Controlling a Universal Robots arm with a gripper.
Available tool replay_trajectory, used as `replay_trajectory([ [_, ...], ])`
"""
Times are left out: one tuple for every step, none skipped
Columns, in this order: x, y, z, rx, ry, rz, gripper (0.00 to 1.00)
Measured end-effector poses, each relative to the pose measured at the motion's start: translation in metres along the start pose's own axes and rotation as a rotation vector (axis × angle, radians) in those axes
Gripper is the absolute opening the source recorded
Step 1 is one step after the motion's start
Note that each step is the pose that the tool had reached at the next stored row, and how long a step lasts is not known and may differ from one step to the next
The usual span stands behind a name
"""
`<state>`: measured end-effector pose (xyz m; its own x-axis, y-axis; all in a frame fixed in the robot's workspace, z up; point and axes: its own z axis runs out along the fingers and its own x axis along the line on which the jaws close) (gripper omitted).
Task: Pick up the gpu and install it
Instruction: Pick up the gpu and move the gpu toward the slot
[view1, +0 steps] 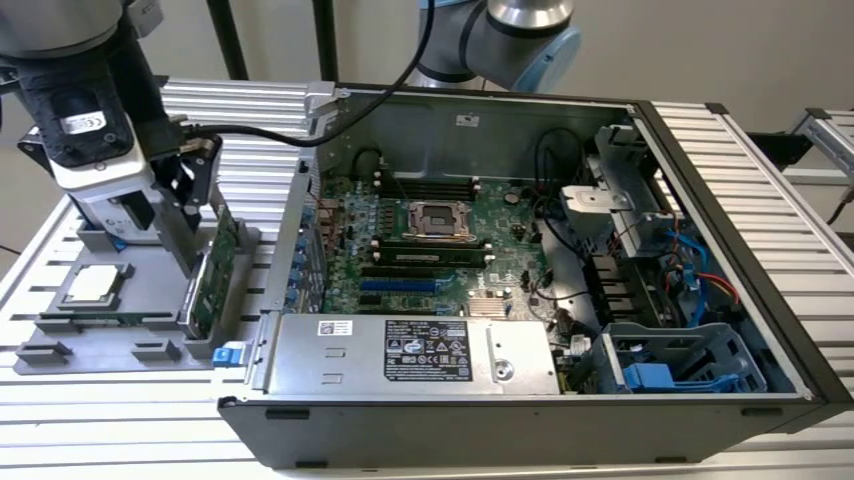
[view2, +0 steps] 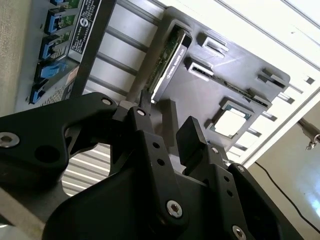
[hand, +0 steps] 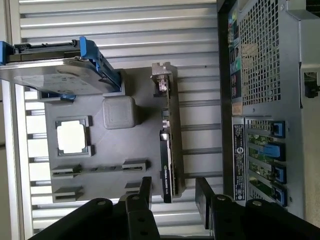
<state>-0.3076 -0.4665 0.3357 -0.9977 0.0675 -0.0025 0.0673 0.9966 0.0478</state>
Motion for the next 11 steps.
replay_trajectory([
  [0.0000,0.0000,0.0004,0.0000,0.0000,0.000,1.00],
  [0.0000,0.0000,0.0008,0.0000,0.0000,0.000,1.00],
  [0.0000,0.0000,0.0012,-0.0001,-0.0001,0.000,1.00],
  [0.0000,-0.0001,0.0016,0.0000,0.0000,0.000,1.00],
  [0.0000,-0.0001,0.0019,0.0000,0.0001,0.000,1.00],
  [0.0000,-0.0001,0.0023,0.0000,0.0000,0.000,1.00],
  [0.0000,-0.0001,0.0029,-0.0001,-0.0001,0.000,1.00],
  [0.0000,-0.0002,0.0035,-0.0002,-0.0002,0.000,1.00],
  [0.0000,-0.0002,0.0041,-0.0001,-0.0001,0.000,1.00],
  [0.0000,-0.0002,0.0049,-0.0001,0.0000,0.000,1.00],
  [0.0000,-0.0003,0.0057,0.0000,0.0000,0.000,1.00],
])
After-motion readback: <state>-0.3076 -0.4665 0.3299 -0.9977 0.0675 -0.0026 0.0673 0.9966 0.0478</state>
